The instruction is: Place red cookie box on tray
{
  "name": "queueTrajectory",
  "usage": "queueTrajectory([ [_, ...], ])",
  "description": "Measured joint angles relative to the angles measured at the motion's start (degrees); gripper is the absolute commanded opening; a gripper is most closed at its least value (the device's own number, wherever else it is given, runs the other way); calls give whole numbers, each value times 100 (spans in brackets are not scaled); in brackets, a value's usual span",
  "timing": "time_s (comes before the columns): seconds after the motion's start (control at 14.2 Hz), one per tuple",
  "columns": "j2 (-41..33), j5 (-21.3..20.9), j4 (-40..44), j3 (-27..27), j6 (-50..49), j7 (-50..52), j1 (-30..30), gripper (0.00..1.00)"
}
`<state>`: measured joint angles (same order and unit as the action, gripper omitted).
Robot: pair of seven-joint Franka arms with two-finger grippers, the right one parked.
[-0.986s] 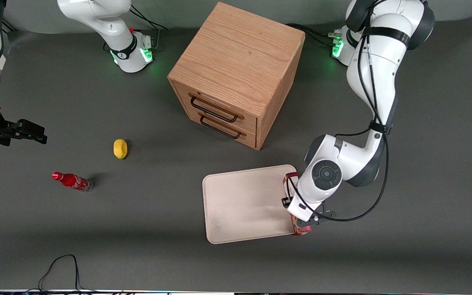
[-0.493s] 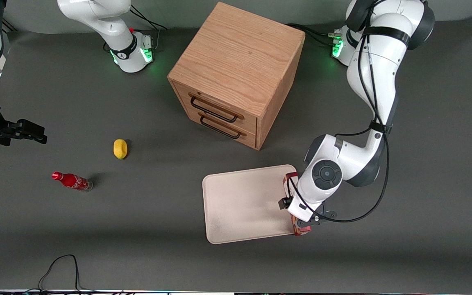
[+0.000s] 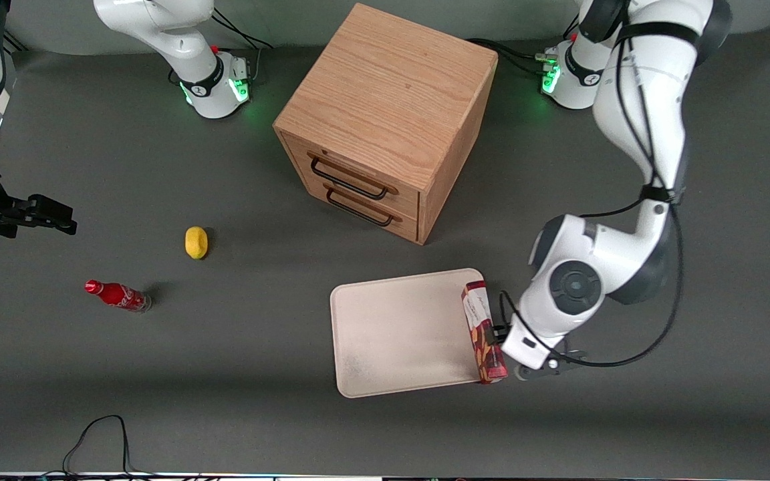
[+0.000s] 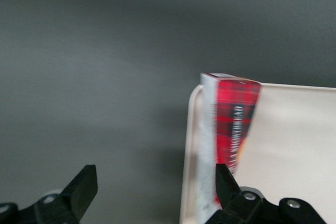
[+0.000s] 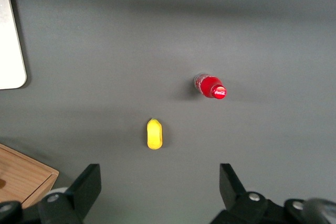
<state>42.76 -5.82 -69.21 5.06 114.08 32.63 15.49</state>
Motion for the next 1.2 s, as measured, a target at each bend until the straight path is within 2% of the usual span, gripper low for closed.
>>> queueTrajectory([
  [0.14,-477,0,-168,-2,-271,-408,-256,100],
  [0.42,-1780,40,-1247,-1,-411,-1224,-889,100],
  [0.63,-2624,311,-2011,-10,-645,-1974,-1389,100],
  [0.92,-3064,418,-2186,-22,-1143,-2524,-1937,100],
  [1.2,-3255,422,-1953,96,-1782,-2486,-1857,100],
])
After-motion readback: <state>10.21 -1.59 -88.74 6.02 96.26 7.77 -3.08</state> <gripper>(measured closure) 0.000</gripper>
